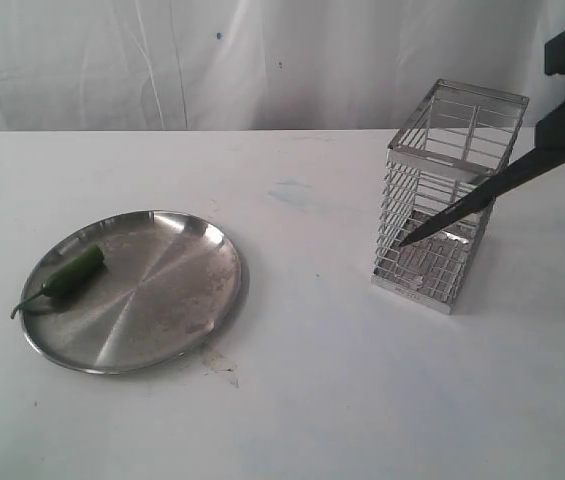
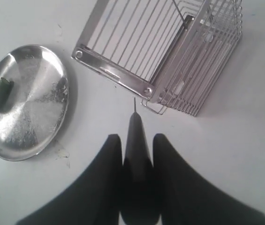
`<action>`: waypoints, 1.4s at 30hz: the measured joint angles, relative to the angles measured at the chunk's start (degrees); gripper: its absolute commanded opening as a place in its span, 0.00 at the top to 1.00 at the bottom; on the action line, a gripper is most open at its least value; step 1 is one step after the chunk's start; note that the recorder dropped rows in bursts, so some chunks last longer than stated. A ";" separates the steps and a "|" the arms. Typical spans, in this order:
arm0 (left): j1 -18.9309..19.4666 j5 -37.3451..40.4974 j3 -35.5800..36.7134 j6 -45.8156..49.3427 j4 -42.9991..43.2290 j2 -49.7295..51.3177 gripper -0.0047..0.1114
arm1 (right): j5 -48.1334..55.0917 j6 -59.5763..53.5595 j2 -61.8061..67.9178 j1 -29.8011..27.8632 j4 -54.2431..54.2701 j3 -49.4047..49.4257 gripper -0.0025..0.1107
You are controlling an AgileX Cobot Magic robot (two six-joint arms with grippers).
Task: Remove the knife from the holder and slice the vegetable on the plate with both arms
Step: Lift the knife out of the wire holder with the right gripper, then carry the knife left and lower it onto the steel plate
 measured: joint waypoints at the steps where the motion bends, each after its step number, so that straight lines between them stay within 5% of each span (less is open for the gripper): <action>1: 0.00 0.00 0.00 0.00 0.00 0.00 0.96 | 0.00 0.00 -0.91 0.00 0.00 0.00 0.98; 10: 0.00 0.00 0.00 0.00 0.00 0.00 0.96 | -2.13 -4.83 -7.92 1.06 8.63 1.40 0.98; 25: 0.00 0.00 0.00 0.00 0.00 0.00 0.96 | -15.51 -44.96 -8.86 12.01 68.00 29.67 0.98; 35: 0.00 0.00 0.00 0.00 0.00 0.00 0.96 | -19.55 -50.77 5.08 21.68 72.29 29.75 0.98; 42: 0.00 0.00 0.00 0.00 0.00 0.00 0.96 | -24.07 -49.15 19.55 26.38 72.51 16.82 0.98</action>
